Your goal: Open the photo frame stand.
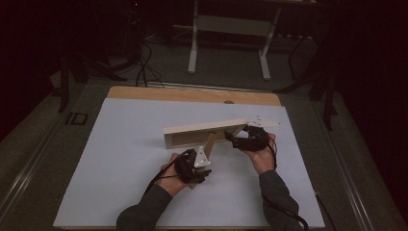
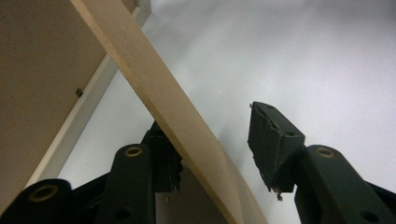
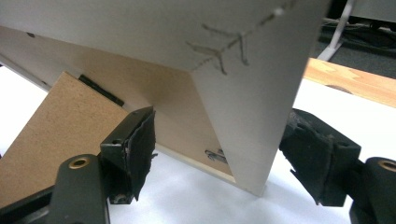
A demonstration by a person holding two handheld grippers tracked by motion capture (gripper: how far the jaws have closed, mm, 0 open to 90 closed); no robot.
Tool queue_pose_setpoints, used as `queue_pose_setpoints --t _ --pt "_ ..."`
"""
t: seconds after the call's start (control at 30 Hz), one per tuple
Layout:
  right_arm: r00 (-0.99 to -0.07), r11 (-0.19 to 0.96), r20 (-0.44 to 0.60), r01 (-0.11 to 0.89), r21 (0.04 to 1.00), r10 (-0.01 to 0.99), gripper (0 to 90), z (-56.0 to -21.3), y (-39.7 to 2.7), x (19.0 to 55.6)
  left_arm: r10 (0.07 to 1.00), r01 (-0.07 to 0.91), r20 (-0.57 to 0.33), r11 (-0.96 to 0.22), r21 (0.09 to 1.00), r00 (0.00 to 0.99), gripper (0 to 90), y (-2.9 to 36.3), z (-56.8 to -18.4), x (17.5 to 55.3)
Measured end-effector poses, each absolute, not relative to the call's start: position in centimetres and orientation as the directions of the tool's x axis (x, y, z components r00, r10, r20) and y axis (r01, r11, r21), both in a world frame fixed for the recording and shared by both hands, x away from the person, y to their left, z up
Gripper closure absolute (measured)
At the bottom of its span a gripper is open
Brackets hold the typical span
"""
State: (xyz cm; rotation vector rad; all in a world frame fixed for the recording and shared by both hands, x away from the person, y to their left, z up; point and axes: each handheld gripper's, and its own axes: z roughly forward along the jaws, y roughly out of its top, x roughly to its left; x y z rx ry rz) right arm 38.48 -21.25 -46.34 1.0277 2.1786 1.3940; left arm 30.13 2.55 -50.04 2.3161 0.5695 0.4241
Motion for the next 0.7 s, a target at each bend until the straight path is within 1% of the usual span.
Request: queue_pose_setpoints --t 0.1,0.3,0.7 --pt "-0.674 0.253 0.082 0.385 0.888 0.734 27.1 -46.5 -21.3 38.5 0.517 0.286 0.128 -0.643 0.710 0.846 51.5 2.8 -49.9 30.1" --pt "-0.671 0.257 0.084 0.393 0.883 0.737 27.4 -46.9 -21.3 38.5 0.520 0.281 0.124 -0.629 0.725 0.845 47.3 3.1 -49.4 29.7" --pt "-0.672 0.266 0.093 0.411 0.872 0.735 28.5 -47.4 -21.7 38.5 0.552 0.289 0.105 -0.578 0.763 0.827 44.3 4.6 -48.6 29.2"
